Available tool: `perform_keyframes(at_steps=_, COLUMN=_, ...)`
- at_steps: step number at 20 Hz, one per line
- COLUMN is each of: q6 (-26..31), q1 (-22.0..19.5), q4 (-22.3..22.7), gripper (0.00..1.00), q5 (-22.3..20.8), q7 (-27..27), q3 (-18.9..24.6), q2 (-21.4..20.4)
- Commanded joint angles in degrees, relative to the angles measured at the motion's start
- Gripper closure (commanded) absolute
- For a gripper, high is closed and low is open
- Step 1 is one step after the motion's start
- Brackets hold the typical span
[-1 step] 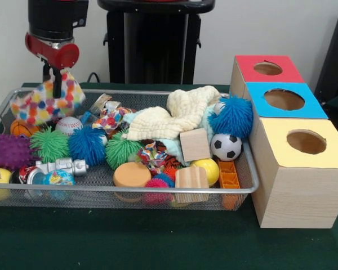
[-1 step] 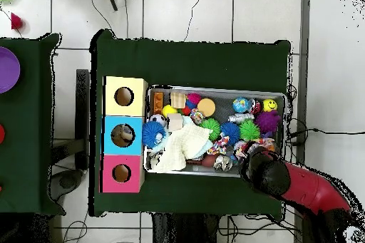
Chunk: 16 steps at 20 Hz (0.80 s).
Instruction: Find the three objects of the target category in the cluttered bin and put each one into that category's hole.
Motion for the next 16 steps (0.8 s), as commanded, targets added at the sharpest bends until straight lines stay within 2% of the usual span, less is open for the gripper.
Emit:
perform_keyframes(at_steps=1, q6=2.21, q1=-0.07, q4=-3.46, gripper=0.00, q5=-3.55, q7=-3.85, q3=4.49, q2=2.34)
perform_keyframes(at_steps=4, q6=5.45, q1=1.41, q4=-4.01, gripper=0.00, q5=-2.15, q7=-2.42, q3=3.31, q2=1.91)
perform_keyframes(at_steps=7, q6=6.53, q1=0.69, q4=-3.27, gripper=0.00, q5=-0.66, q7=-2.22, q3=4.28, q2=1.24)
perform_keyframes(at_steps=16, q6=11.68, q1=0.28, q4=-0.81, gripper=0.00, q5=3.21, q7=-2.38, q3=6.95, q2=-4.22)
